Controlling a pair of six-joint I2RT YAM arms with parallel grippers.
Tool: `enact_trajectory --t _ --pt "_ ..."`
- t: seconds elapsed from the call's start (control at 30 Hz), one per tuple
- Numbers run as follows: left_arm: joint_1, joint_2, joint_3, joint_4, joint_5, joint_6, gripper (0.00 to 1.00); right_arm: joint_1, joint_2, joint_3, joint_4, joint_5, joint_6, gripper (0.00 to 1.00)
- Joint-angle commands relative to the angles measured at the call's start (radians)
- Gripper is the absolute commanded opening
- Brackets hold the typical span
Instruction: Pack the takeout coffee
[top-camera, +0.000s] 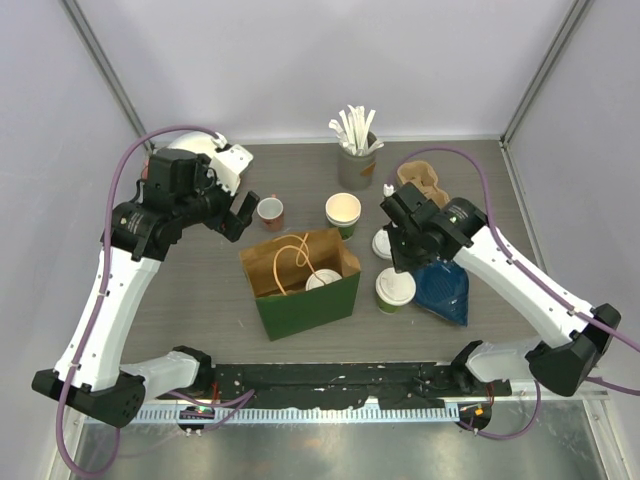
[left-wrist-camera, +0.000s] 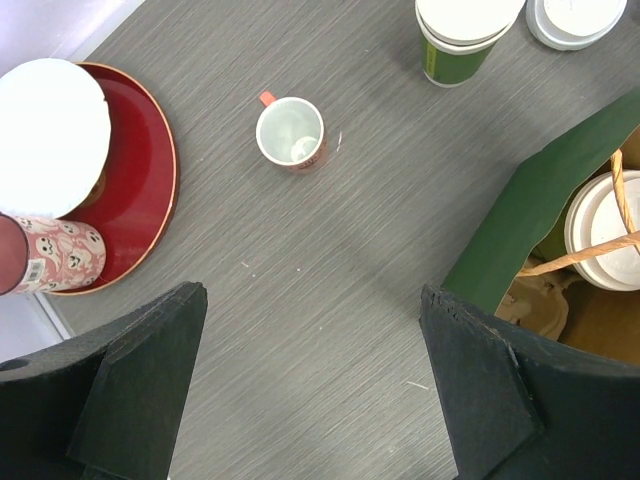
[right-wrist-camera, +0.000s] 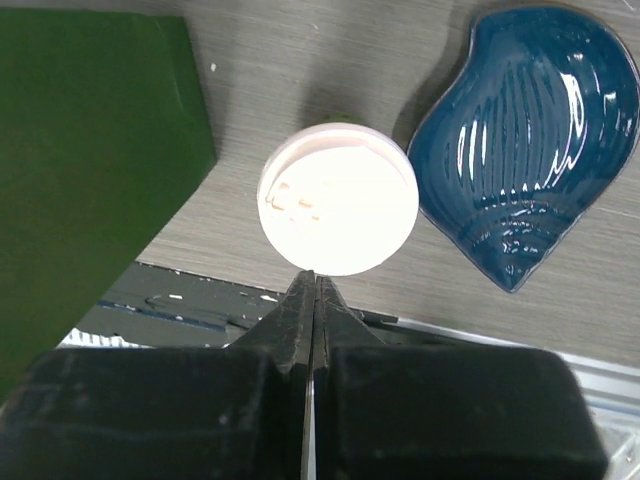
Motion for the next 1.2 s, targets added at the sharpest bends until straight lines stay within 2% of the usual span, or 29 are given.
enact_trajectory --t 0.0,0.03,0.1,0.3,0.47,0.6,0.9,0.97,1.17 --pt "-0.004 -0.001 0.003 0.035 0.024 -0.020 0.92 0.003 -0.059 -0.098 0.152 -0.037 0.028 0.01" --pt "-0.004 0.002 0.006 0.035 0.025 -0.020 0.92 0.003 -0.064 -0.143 0.197 -0.094 0.033 0.01" --pt "-0.004 0.011 0.011 0.033 0.025 -0.022 0.92 0.002 -0.076 -0.257 0.295 -0.101 0.045 0.01" --pt "-0.004 0.019 0.017 0.030 0.031 -0.016 0.92 -0.038 -0.105 -0.441 0.365 -0.091 0.056 0.01" --pt "-0.004 0.014 0.011 0.033 0.031 -0.016 0.92 -0.038 -0.130 -0.363 0.302 -0.076 0.054 0.01" --pt "-0.004 0.016 0.011 0.036 0.033 -0.014 0.92 -0.035 -0.108 -0.239 0.225 -0.078 0.033 0.01" --pt "-0.002 0.017 0.013 0.030 0.031 -0.009 0.92 -0.009 -0.082 -0.076 0.213 -0.042 0.002 0.01" --pt "-0.004 0.017 0.013 0.032 0.031 -0.009 0.92 -0.008 -0.078 -0.098 0.239 -0.050 -0.002 0.01" --pt "-0.004 0.013 0.006 0.027 0.030 -0.008 0.92 -0.035 -0.094 -0.399 0.409 -0.107 0.016 0.01"
